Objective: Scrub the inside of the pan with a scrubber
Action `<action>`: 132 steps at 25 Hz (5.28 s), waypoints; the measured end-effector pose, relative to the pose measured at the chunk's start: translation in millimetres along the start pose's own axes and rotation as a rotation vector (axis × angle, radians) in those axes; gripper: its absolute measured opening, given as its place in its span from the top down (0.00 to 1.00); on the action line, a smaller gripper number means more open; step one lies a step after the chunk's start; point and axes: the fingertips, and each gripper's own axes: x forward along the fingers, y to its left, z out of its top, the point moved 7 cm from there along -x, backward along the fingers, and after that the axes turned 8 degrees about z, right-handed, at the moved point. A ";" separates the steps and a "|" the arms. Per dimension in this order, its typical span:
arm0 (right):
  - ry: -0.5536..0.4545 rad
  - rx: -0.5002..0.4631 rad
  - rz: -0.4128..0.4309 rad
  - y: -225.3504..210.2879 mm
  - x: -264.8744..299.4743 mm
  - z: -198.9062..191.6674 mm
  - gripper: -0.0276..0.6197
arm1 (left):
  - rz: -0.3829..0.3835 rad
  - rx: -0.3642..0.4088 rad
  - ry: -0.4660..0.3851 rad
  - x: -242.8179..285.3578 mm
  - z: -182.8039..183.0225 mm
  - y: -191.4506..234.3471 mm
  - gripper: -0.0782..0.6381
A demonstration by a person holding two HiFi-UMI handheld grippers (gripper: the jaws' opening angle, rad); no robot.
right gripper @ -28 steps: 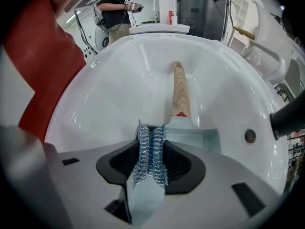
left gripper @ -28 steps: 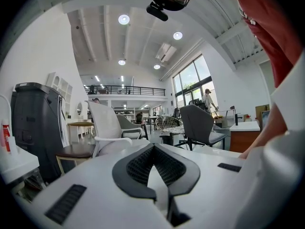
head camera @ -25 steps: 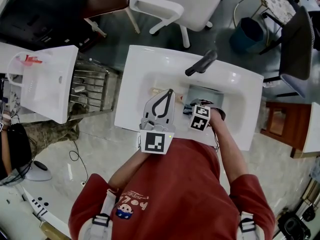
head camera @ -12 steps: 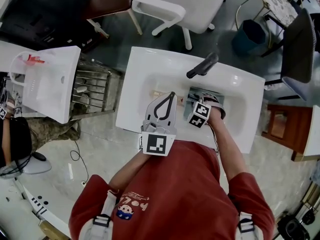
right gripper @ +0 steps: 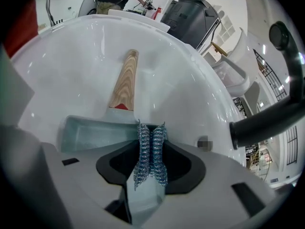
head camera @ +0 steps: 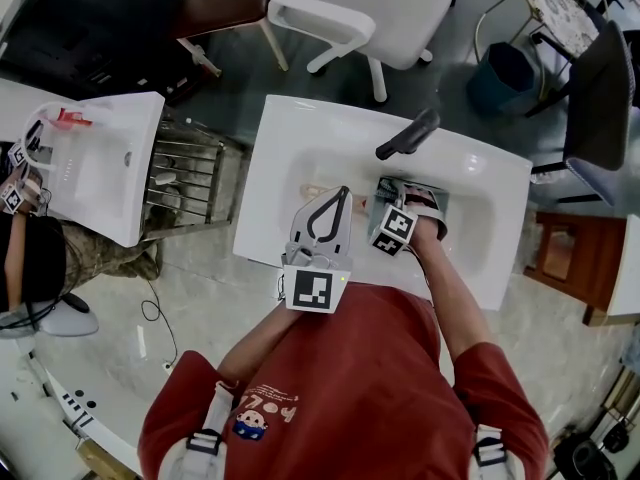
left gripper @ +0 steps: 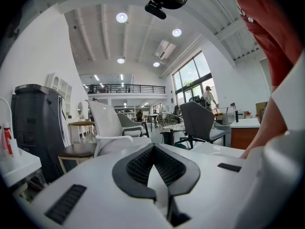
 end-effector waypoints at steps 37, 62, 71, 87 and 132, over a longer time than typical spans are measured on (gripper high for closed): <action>-0.022 0.047 0.569 53.8 -45.4 -48.8 0.70 | -0.041 0.002 0.001 5.0 -4.0 -15.5 0.87; -0.004 0.047 0.174 8.0 -23.9 -50.7 0.70 | -0.050 0.012 0.011 8.3 -6.8 -16.4 0.87; 0.008 0.001 -0.019 2.3 -7.0 -50.8 0.72 | -0.046 0.017 0.017 8.7 -10.2 -15.8 0.87; -0.090 0.114 0.251 -3.1 -49.1 -71.6 0.71 | -0.054 0.014 0.020 8.1 -11.8 -19.0 0.87; 0.005 0.126 0.353 18.1 -42.7 -97.7 0.70 | -0.082 0.021 0.019 10.1 -17.5 -27.4 0.87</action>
